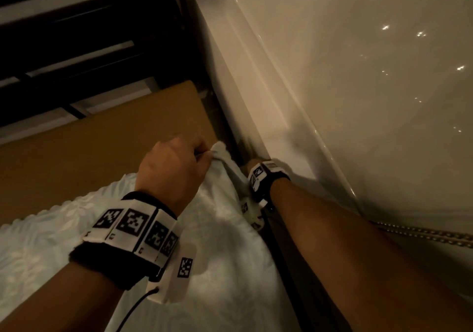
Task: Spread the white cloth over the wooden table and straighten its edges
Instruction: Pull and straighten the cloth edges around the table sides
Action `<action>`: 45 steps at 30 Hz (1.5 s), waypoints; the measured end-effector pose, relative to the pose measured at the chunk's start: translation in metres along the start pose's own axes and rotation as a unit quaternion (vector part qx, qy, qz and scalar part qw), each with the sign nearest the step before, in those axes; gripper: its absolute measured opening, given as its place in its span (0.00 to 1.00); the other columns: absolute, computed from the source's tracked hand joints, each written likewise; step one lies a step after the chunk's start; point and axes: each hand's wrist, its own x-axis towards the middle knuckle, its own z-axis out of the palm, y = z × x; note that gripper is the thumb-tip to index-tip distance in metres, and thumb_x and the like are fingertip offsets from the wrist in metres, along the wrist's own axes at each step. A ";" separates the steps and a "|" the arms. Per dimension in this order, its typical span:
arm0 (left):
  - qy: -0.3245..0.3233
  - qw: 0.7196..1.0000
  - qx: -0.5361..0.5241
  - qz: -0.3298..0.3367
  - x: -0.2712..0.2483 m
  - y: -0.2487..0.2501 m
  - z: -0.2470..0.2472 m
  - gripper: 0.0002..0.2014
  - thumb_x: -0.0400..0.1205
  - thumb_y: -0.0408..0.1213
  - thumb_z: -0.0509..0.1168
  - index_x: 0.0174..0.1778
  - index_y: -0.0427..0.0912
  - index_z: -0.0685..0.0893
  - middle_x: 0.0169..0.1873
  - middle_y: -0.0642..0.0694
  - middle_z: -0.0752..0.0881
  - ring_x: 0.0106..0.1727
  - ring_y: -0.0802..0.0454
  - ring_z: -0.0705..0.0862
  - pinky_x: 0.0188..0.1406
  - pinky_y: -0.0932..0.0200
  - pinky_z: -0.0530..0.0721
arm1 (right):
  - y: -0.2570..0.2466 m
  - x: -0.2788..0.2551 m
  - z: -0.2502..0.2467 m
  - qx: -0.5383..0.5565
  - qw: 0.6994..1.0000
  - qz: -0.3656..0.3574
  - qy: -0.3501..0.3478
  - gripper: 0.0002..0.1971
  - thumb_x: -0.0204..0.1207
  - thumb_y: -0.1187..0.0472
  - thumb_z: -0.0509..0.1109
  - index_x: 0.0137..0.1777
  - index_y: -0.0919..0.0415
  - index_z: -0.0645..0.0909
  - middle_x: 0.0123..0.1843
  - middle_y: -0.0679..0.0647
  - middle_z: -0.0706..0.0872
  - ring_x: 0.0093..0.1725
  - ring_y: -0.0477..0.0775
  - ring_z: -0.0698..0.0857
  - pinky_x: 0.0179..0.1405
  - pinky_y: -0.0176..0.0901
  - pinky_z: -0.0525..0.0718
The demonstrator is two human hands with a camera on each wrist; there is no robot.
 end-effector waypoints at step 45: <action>-0.303 0.915 0.086 0.253 -0.487 0.021 0.036 0.44 0.72 0.68 0.63 0.82 0.51 0.63 0.79 0.45 0.68 0.75 0.45 0.71 0.71 0.51 0.75 | 0.030 -0.519 0.232 0.268 0.954 0.087 0.106 0.27 0.81 0.52 0.68 0.79 0.45 0.67 0.74 0.43 0.76 0.72 0.47 0.75 0.76 0.53 0.73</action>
